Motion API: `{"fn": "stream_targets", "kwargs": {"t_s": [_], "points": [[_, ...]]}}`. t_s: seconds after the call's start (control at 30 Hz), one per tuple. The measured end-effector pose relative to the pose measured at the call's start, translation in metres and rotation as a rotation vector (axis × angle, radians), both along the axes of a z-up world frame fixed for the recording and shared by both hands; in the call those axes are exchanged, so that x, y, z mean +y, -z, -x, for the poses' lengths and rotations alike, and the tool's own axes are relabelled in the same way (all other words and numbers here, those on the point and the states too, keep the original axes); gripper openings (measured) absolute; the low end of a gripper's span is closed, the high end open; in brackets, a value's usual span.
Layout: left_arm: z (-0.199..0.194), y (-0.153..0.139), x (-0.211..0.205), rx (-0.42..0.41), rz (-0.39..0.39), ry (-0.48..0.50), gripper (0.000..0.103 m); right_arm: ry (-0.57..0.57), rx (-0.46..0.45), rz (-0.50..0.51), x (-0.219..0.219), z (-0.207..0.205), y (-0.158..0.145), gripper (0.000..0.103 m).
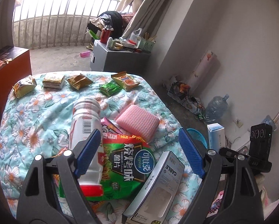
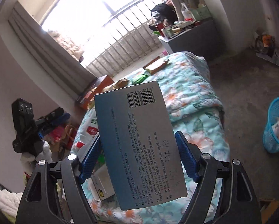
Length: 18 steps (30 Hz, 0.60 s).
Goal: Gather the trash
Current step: 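Grasp the blue receipt card with the right tool and lift it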
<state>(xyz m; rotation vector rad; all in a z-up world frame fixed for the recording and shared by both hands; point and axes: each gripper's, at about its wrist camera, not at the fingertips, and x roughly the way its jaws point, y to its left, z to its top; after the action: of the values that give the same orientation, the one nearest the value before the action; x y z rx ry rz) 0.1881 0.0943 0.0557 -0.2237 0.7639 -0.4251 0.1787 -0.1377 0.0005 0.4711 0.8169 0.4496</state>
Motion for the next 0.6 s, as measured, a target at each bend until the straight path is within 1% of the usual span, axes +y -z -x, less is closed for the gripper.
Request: {"fn": "stream_targets", "kwargs": {"t_s": [0.07, 0.13, 0.23, 0.3, 0.4, 0.47, 0.5, 0.6], "points": [[-0.022, 0.004, -0.021, 0.047, -0.023, 0.061, 0.081, 0.046, 0.044, 0.016, -0.009, -0.001, 0.019, 0.076], [-0.044, 0.012, -0.045, 0.112, -0.091, 0.109, 0.081, 0.086, 0.083, 0.032, -0.017, -0.004, 0.037, 0.076], [-0.071, 0.029, -0.08, 0.172, -0.199, 0.191, 0.081, 0.125, 0.117, 0.069, -0.021, -0.011, 0.056, 0.076], [-0.085, 0.044, -0.102, 0.193, -0.29, 0.229, 0.081, 0.134, 0.127, 0.06, -0.025, -0.014, 0.064, 0.076], [-0.102, 0.065, -0.13, 0.197, -0.45, 0.252, 0.081, 0.147, 0.142, 0.064, -0.026, -0.017, 0.07, 0.076], [-0.111, 0.079, -0.144, 0.208, -0.533, 0.266, 0.081, 0.148, 0.146, 0.065, -0.029, -0.011, 0.071, 0.076], [-0.116, 0.085, -0.15, 0.217, -0.565, 0.272, 0.081, 0.144, 0.148, 0.06, -0.028, -0.012, 0.072, 0.076], [-0.125, 0.101, -0.161, 0.242, -0.629, 0.28, 0.081, 0.138, 0.151, 0.051, -0.031, -0.012, 0.075, 0.076]]}}
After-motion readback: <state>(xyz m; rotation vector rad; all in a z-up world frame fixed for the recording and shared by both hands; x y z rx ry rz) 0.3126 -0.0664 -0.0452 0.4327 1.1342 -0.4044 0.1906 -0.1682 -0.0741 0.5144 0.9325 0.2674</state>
